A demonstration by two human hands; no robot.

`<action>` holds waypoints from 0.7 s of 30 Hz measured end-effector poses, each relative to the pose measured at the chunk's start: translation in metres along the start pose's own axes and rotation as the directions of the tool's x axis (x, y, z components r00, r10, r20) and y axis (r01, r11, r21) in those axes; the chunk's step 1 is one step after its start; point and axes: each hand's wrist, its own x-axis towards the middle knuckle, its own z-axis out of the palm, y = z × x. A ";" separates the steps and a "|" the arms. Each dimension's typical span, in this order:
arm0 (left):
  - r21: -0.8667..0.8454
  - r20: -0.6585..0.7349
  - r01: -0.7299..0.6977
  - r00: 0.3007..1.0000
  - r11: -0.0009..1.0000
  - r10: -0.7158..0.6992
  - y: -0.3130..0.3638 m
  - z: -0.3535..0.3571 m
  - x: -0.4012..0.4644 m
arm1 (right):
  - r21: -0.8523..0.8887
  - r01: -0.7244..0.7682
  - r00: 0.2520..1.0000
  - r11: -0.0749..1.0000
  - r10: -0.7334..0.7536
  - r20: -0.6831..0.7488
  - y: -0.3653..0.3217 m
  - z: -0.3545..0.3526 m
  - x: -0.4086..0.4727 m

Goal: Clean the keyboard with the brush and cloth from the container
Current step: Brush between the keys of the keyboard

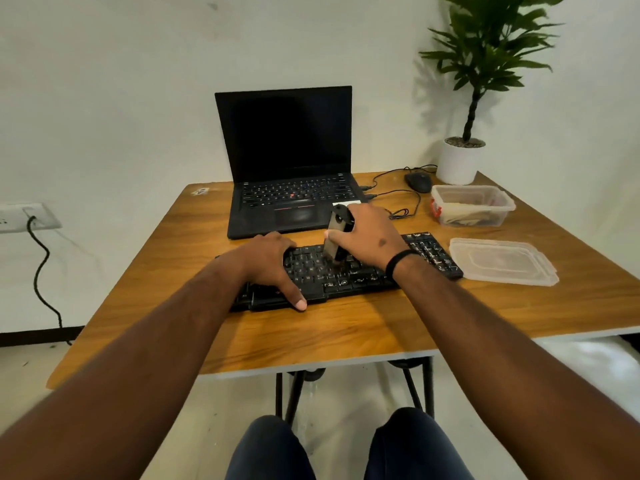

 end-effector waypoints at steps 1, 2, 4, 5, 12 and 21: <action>0.017 0.017 0.013 1.000 1.000 -0.013 0.003 -0.001 0.001 | 0.045 0.009 0.998 0.999 -0.011 0.061 -0.003 0.001 -0.001; 0.036 0.036 0.029 0.999 0.999 -0.031 0.005 -0.003 0.002 | 0.051 0.023 0.995 0.998 -0.027 0.095 -0.005 0.003 -0.001; 0.068 0.078 0.067 0.994 0.995 -0.072 0.009 -0.007 0.005 | -0.020 0.025 0.999 0.999 -0.024 0.046 -0.009 0.011 -0.001; 0.078 0.091 0.081 0.992 0.994 -0.088 0.011 -0.008 0.007 | -0.062 0.006 1.000 0.998 -0.007 -0.020 -0.011 0.013 -0.001; 0.081 0.085 0.096 0.991 0.992 -0.103 0.010 -0.005 0.012 | 0.024 -0.012 0.998 1.000 0.010 0.067 -0.012 0.016 -0.009; 0.100 0.098 0.098 0.989 0.990 -0.108 0.015 -0.010 0.014 | -0.131 -0.002 0.999 0.991 -0.003 -0.036 -0.020 0.019 -0.020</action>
